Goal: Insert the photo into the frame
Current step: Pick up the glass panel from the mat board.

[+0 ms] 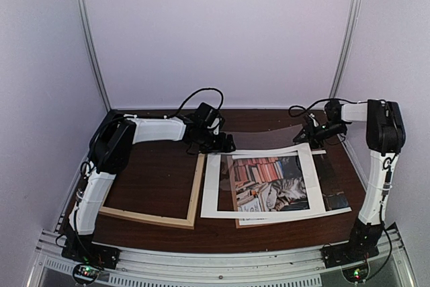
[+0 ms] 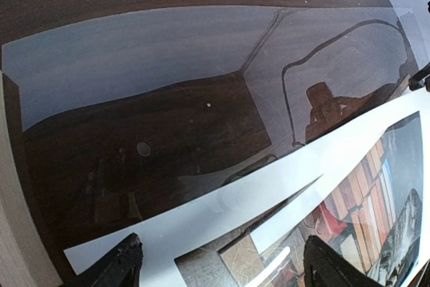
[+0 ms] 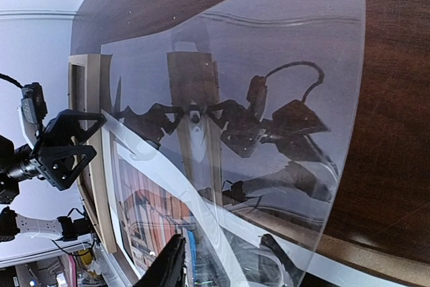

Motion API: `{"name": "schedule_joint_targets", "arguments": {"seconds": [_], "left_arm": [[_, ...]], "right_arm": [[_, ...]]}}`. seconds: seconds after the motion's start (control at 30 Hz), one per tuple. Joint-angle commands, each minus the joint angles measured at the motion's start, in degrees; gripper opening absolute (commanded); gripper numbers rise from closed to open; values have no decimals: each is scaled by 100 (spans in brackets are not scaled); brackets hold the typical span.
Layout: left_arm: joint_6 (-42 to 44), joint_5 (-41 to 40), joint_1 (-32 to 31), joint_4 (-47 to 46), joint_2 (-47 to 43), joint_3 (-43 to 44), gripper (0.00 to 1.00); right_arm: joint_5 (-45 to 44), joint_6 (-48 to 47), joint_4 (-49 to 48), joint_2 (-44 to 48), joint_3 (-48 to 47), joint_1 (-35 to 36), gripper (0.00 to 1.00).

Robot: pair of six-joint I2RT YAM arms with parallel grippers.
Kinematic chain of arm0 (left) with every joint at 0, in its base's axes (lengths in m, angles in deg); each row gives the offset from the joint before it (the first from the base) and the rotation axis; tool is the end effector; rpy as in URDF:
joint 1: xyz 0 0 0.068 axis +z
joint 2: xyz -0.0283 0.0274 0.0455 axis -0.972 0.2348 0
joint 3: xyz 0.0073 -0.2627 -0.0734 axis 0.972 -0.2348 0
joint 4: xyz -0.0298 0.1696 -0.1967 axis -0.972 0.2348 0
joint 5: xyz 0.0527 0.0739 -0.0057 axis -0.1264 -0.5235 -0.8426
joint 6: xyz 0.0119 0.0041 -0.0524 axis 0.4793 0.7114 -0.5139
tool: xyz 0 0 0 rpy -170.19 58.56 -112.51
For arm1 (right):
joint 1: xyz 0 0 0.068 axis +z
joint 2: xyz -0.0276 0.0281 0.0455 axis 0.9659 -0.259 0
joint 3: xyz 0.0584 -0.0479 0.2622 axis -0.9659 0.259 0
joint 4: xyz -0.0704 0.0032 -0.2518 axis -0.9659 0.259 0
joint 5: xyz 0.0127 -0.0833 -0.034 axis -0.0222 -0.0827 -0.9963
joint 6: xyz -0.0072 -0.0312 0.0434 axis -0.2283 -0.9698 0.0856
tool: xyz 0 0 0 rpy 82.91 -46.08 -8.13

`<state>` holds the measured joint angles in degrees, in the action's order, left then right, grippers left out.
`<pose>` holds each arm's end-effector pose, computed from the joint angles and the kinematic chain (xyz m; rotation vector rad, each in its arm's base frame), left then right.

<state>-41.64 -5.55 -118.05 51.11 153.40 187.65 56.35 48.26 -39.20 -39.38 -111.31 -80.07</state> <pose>0.3883 -0.3547 0.1363 0.2097 2.5933 -0.8159 0.4243 -0.0085 0.1526 0.0309 2.5675 1.3204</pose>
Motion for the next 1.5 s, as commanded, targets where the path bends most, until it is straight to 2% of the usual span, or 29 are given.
{"name": "schedule_joint_targets", "arguments": {"seconds": [0.0, 0.2, 0.8, 1.27, 1.47], "left_arm": [[-49, 49, -12, 954, 298, -351, 84], [-23, 44, -12, 951, 299, -356, 84], [14, 25, -12, 943, 283, -372, 84], [22, 36, -12, 942, 274, -431, 84], [26, 33, -12, 912, 274, -470, 84]], "right_arm": [[-58, -155, 235, -14, -194, 51, 38], [-217, -206, 396, -50, -544, 84, 35], [-298, -397, 972, -507, -1445, 219, 36], [-604, -628, 1359, -711, -2067, 280, 30], [-772, -696, 1562, -866, -2400, 280, 30]]}}
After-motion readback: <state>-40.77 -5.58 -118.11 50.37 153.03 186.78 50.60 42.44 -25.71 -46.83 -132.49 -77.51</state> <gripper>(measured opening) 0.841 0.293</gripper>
